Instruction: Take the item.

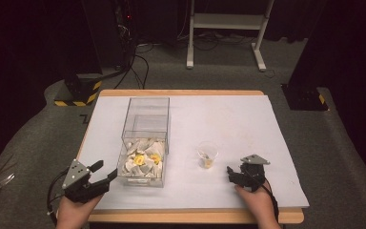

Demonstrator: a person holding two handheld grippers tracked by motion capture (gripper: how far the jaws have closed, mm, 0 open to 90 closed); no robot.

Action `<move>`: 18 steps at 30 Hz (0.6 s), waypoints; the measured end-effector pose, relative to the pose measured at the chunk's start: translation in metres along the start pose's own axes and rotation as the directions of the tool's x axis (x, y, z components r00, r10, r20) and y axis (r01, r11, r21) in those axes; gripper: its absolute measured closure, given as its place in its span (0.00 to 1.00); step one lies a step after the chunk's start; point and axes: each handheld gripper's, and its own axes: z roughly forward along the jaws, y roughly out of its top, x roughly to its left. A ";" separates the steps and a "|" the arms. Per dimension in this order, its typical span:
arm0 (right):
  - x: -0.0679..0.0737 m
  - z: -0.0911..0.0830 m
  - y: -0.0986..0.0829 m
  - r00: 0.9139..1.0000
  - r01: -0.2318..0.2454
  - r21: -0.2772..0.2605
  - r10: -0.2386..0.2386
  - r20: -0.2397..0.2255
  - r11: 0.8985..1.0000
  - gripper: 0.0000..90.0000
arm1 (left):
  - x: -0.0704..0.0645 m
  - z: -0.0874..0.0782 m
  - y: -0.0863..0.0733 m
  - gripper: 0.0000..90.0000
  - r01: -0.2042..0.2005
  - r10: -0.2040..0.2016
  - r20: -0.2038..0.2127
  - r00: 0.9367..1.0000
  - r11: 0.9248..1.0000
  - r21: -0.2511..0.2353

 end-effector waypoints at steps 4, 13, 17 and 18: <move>0.000 0.000 0.000 1.000 -0.002 0.001 0.002 -0.001 1.000 0.23 | -0.003 0.004 -0.007 0.37 -0.012 0.012 0.005 1.000 1.000 0.021; 0.000 0.000 0.000 1.000 -0.003 0.001 0.003 0.001 1.000 0.23 | -0.007 0.014 -0.021 0.33 -0.023 0.021 0.028 0.999 0.998 0.051; 0.000 0.000 0.000 1.000 -0.001 -0.001 0.001 0.006 1.000 0.23 | -0.013 0.021 -0.026 0.32 -0.071 0.068 0.043 0.997 0.995 0.073; 0.000 0.000 0.000 1.000 -0.002 0.001 0.002 0.005 1.000 0.22 | -0.014 0.024 -0.027 0.32 -0.084 0.080 0.047 0.996 0.993 0.081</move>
